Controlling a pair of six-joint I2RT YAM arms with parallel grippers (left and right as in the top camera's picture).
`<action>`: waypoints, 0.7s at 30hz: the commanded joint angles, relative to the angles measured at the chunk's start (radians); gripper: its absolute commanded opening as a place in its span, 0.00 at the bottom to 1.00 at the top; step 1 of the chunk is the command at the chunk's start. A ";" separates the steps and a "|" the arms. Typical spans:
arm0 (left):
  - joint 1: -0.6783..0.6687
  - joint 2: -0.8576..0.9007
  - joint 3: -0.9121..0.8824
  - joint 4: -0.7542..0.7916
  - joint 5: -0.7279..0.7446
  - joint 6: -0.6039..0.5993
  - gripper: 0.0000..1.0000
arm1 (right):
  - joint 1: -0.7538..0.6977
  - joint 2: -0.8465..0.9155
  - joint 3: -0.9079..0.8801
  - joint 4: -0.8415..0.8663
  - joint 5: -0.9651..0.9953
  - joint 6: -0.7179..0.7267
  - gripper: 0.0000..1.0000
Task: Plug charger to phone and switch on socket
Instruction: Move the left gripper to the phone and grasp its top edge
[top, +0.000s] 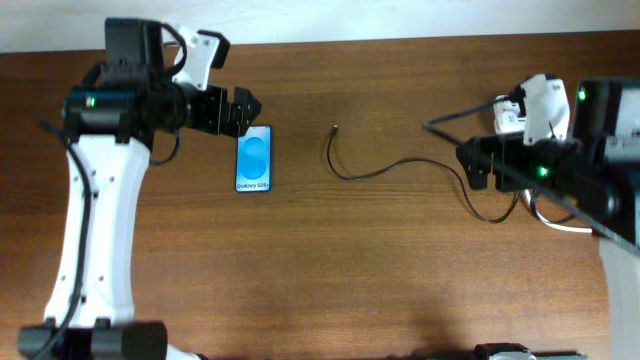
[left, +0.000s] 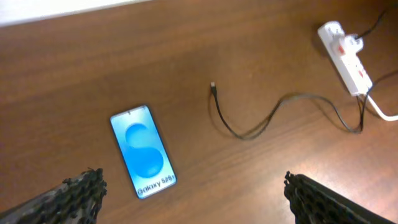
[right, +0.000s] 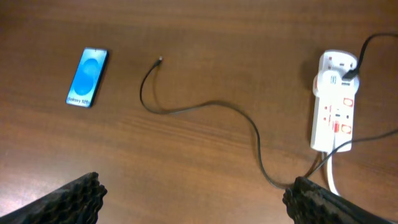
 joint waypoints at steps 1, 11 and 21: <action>-0.003 0.068 0.063 -0.040 0.004 0.039 0.99 | 0.010 0.077 0.046 -0.016 0.004 -0.006 0.98; -0.091 0.295 0.063 -0.003 -0.312 -0.242 1.00 | 0.010 0.207 0.046 -0.035 -0.085 -0.003 0.98; -0.106 0.603 0.063 0.043 -0.340 -0.352 1.00 | 0.010 0.207 0.045 -0.043 -0.085 -0.003 0.99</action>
